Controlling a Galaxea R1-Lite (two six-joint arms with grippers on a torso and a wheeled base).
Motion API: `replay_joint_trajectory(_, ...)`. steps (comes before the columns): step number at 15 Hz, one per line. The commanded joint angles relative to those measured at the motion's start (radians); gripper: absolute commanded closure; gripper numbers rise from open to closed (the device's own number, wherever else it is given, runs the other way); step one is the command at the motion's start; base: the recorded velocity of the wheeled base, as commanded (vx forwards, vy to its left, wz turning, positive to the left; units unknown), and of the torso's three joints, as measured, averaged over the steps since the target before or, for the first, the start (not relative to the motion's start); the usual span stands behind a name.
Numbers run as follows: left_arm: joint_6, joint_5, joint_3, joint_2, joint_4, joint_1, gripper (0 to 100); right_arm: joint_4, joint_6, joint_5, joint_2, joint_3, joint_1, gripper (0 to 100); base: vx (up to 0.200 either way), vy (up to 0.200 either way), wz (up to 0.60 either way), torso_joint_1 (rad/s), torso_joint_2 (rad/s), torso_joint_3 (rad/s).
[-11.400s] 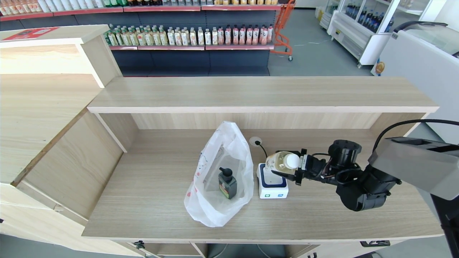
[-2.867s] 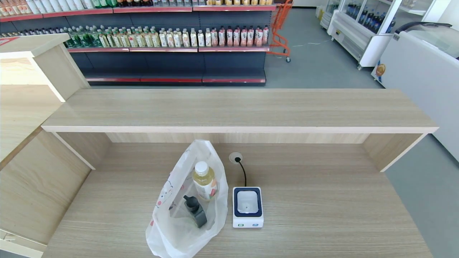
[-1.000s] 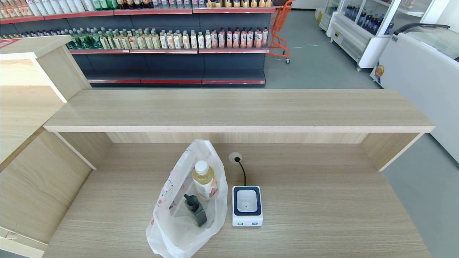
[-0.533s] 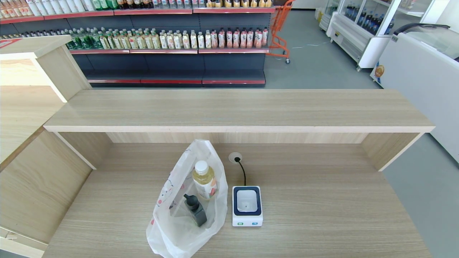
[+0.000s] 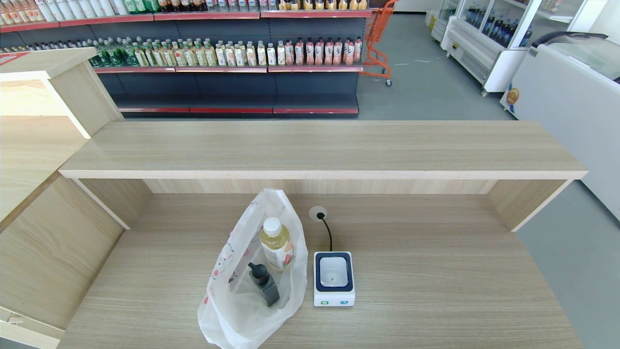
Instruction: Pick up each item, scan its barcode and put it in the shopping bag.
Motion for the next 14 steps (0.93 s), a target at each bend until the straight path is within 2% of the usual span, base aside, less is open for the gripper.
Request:
replay_joint_trajectory(1, 0.0, 0.0, 0.0, 0.0, 0.0, 0.0, 0, 0.0, 0.0, 0.0, 0.002, 0.0, 0.0, 100, 0.0, 0.0, 0.0, 0.0, 0.0, 0.0)
replay_joint_trajectory(14, 0.0, 0.0, 0.0, 0.0, 0.0, 0.0, 0, 0.0, 0.0, 0.0, 0.002, 0.0, 0.0, 100, 0.0, 0.0, 0.0, 0.0, 0.0, 0.0)
